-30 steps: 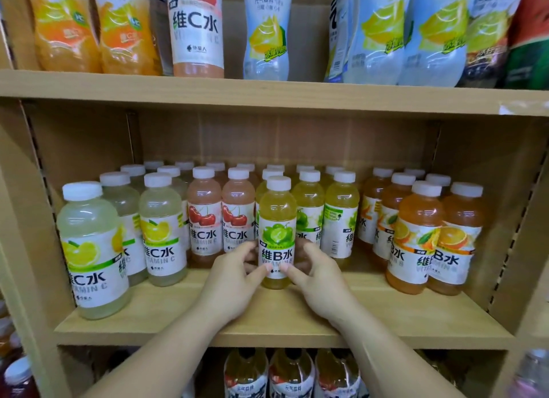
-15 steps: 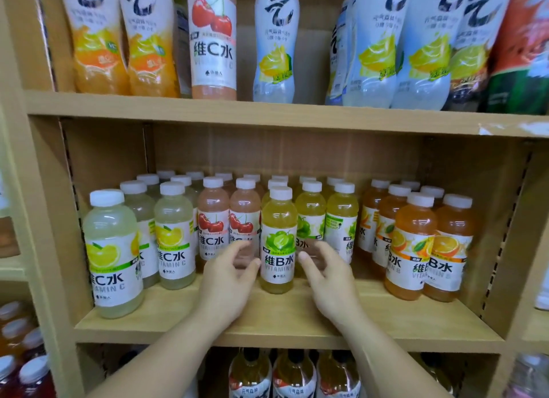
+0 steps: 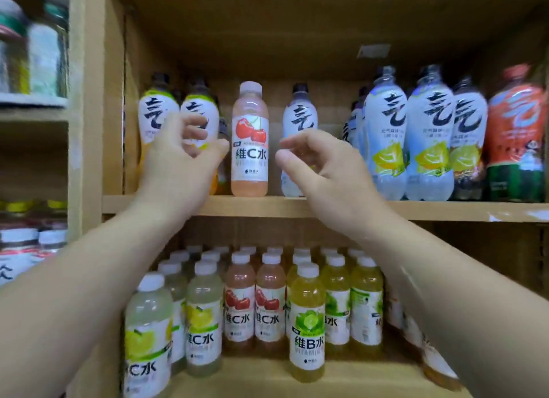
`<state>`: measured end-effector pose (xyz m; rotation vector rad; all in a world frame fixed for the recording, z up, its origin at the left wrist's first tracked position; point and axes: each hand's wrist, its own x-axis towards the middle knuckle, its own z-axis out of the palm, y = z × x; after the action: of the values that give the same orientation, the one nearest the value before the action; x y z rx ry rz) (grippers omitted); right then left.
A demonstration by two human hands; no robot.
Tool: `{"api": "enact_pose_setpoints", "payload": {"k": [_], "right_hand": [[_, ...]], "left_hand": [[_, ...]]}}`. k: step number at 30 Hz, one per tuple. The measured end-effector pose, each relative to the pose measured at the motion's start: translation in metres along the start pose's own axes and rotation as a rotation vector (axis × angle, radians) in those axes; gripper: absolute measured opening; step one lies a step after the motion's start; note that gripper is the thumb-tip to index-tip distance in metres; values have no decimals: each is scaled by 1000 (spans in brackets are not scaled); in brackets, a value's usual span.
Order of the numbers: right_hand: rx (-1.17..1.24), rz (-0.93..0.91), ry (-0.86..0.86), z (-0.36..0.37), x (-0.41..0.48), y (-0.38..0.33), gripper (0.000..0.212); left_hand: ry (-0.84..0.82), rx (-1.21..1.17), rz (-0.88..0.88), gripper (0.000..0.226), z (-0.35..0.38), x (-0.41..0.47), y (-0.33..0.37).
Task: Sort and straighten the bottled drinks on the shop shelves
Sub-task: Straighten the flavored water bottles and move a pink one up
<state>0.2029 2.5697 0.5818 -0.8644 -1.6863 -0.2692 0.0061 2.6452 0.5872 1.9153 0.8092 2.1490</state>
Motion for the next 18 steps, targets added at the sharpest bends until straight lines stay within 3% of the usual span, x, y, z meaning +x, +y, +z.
{"api": "enact_pose_setpoints", "payload": {"k": [2,5,7,10,13,18], "right_hand": [[-117,88,-88,12,29,2,28],[-235,200,-224,35,55,10,41],[-355,176,-193,48,64,17,37],[-396,206,-106,58,73,25,31],[-389,283,-166,60,78,30,33],[-305,318,-268,58,79,33,38]], "left_hand": [[-132,201,21,46,12,17,-2],[-293,303,-52,54,24,30,-4],[-298,288,-125,55,25,32,-5],[-329,296,-93,47,27,32,-9],[-429,313,-66,38,27,33,-11],[-520,194,-179,29,24,36,-12]]}}
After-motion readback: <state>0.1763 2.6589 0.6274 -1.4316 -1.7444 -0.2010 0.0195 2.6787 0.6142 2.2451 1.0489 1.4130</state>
